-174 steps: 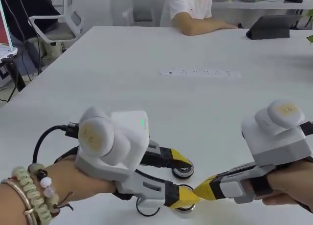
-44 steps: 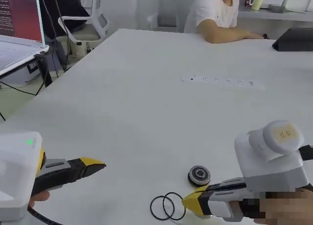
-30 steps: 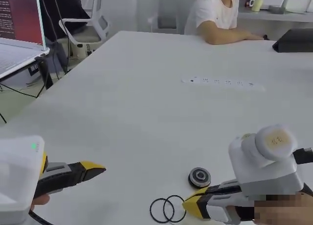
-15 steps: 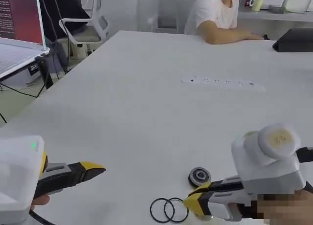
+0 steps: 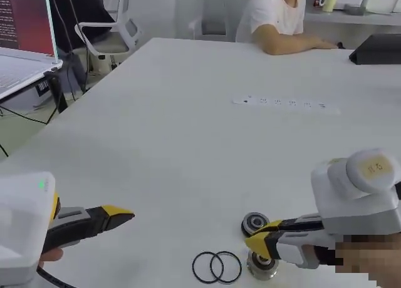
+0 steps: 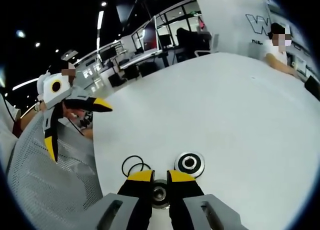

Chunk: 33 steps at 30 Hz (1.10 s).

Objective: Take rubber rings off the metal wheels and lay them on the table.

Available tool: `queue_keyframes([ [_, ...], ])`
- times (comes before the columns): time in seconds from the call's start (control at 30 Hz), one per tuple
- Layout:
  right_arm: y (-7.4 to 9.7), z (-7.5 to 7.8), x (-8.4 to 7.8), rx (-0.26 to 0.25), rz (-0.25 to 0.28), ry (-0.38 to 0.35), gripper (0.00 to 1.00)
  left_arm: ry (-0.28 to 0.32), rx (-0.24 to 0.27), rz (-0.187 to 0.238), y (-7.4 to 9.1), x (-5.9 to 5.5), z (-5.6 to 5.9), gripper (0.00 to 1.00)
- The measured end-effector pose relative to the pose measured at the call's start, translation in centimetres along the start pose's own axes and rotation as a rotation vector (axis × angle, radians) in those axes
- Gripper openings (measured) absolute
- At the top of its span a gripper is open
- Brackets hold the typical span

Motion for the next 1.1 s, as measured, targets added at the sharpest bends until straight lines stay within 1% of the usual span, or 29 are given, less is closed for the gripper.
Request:
queue_keyframes([
  [0.1, 0.0, 0.2, -0.2, -0.003, -0.008, -0.007, 0.07, 0.000, 0.000, -0.002, 0.0, 0.0, 0.0, 0.99],
  [0.23, -0.2, 0.3, -0.8, -0.007, -0.061, 0.004, 0.09, 0.003, 0.002, 0.001, 0.0, 0.0, 0.0, 0.99],
  [0.27, -0.3, 0.3, -0.8, -0.013, -0.062, 0.018, 0.10, 0.004, 0.002, 0.002, 0.0, 0.0, 0.0, 0.99],
  [0.4, -0.1, 0.2, -0.8, -0.003, -0.073, 0.000, 0.10, 0.005, 0.004, 0.004, 0.0, 0.0, 0.0, 0.99],
  [0.5, 0.0, 0.2, -0.9, 0.015, -0.084, -0.016, 0.09, 0.006, 0.006, 0.004, 0.0, 0.0, -0.1, 0.97],
  [0.6, 0.0, 0.1, -1.0, 0.022, -0.089, -0.018, 0.07, 0.008, 0.011, 0.014, 0.1, 0.0, -0.1, 0.97],
  [0.7, 0.0, 0.2, -0.9, 0.018, -0.087, -0.014, 0.06, 0.012, 0.010, 0.022, 0.1, 0.1, -0.1, 0.97],
  [0.77, 0.2, 0.3, -0.7, 0.008, -0.066, -0.016, 0.07, 0.008, 0.005, 0.022, 0.0, 0.1, -0.1, 0.97],
  [0.8, 0.3, 0.5, -0.6, -0.001, -0.053, -0.019, 0.07, 0.003, -0.002, 0.030, 0.1, 0.4, 0.1, 0.97],
  [0.83, 0.4, 0.6, -0.5, -0.008, -0.042, -0.019, 0.07, -0.006, -0.009, 0.057, 0.1, 0.8, 0.2, 0.97],
  [0.87, 0.6, 0.8, -0.4, -0.017, -0.029, -0.021, 0.07, -0.015, -0.010, 0.104, 0.2, 1.4, 0.3, 0.97],
  [0.9, 0.6, 0.8, -0.4, -0.019, -0.025, -0.021, 0.07, -0.013, -0.006, 0.115, 0.3, 1.6, 0.2, 0.97],
  [0.93, 0.7, 1.1, -0.3, -0.026, -0.011, -0.025, 0.07, -0.013, -0.004, 0.117, 0.4, 1.8, 0.2, 0.97],
  [1.0, 0.9, 1.4, -0.2, -0.034, 0.007, -0.034, 0.08, -0.016, -0.005, 0.105, 0.4, 2.3, 0.2, 0.98],
  [1.03, 1.0, 1.5, -0.2, -0.035, 0.012, -0.035, 0.09, -0.033, -0.014, 0.104, 0.4, 2.6, 0.3, 0.99],
  [1.07, 1.1, 1.6, -0.2, -0.039, 0.018, -0.036, 0.09, -0.072, -0.024, 0.107, 0.4, 3.3, 0.5, 0.99],
  [1.1, 1.1, 1.7, -0.2, -0.043, 0.020, -0.036, 0.09, -0.095, -0.026, 0.107, 0.4, 3.7, 0.5, 0.99],
])
Point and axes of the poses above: the centre of the closed fingertips' face, and the gripper's own axes: y roughly backward along the fingers, z roughly to its right, x roughly out of its top, the point moved 10 cm from there along y, roughly backward along the fingers, and after that the axes turned 4 degrees about -x, right-handed, at the moved point
